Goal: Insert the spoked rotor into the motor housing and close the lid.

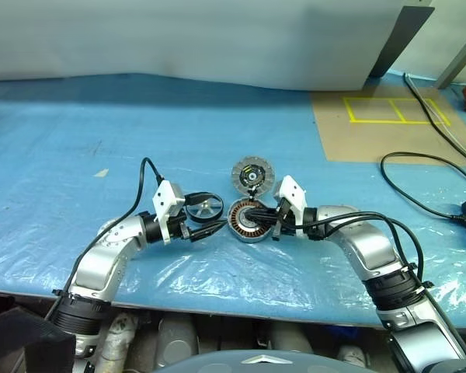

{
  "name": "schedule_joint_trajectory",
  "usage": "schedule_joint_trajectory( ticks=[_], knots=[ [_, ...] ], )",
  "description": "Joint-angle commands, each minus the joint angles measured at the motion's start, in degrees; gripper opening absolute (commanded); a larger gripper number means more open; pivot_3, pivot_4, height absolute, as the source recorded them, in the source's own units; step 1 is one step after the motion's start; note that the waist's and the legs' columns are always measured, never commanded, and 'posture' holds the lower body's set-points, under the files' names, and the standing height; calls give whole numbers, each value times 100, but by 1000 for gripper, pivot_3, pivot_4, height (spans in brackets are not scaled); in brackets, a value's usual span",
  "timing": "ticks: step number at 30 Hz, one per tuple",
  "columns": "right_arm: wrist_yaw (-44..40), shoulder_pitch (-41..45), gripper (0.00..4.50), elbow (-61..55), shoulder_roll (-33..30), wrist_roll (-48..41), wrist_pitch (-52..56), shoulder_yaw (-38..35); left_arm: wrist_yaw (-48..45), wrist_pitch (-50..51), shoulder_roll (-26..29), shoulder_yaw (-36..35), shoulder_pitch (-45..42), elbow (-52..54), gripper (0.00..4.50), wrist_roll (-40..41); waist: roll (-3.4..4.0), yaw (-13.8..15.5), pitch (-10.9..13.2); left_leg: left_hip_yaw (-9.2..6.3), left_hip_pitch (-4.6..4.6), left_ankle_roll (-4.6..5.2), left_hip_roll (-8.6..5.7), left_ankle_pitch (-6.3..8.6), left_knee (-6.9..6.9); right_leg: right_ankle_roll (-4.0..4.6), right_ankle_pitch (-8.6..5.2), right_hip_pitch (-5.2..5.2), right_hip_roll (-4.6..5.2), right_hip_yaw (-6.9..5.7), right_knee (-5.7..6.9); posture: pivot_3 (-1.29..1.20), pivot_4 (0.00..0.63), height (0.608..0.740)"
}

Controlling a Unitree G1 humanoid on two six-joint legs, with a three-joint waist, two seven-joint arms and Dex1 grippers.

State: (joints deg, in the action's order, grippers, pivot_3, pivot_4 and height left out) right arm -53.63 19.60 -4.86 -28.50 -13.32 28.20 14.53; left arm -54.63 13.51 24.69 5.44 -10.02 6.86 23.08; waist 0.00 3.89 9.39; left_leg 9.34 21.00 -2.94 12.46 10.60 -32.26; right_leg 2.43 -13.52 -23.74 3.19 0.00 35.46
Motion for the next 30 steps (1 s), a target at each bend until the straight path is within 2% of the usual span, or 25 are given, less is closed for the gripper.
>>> schedule_joint_trajectory(
  ticks=[1, 9, 18, 22, 30],
  knots=[
    [17, -98, 11, 183, -188, 492, -322, 360, -36, -120, 8, -24, -55, 83, 4026, 12, 0, 1, 0, 0, -3, 0, 0, 0, 0, 0, 0, 4, 0, 0, 0, 0, 150, 740],
    [-59, 81, 11, -604, -38, -418, 147, -310, -123, -101, 302, -230, -19, 123, 4026, 7, 0, -3, 0, 0, -9, 1, 0, 0, -1, 0, 0, 10, 0, 1, 0, 0, 150, 740],
    [-347, 157, 11, -1587, -692, -660, 521, -377, -468, -108, 924, -531, -367, -2, 4026, 85, 0, 25, 1, 0, 13, 0, 0, 0, 1, -1, 0, -11, -2, -1, 0, 0, 150, 740],
    [-329, 127, 11, -1474, -836, -655, 438, -458, -926, 13, 1217, -371, -1125, -559, 4026, -11, 0, 20, 1, 0, 6, 0, 1, 0, -4, -1, 1, -10, -2, 1, 10, 0, 150, 740],
    [-1, 60, 11, -1381, -789, -523, 315, -497, -2092, -494, 1358, 755, -2794, -2317, 4026, -1138, 0, 16, 1, 0, 13, -2, -9, -2, -5, -2, 1, -17, 2, 6, 13, 0, 150, 740]
  ],
)
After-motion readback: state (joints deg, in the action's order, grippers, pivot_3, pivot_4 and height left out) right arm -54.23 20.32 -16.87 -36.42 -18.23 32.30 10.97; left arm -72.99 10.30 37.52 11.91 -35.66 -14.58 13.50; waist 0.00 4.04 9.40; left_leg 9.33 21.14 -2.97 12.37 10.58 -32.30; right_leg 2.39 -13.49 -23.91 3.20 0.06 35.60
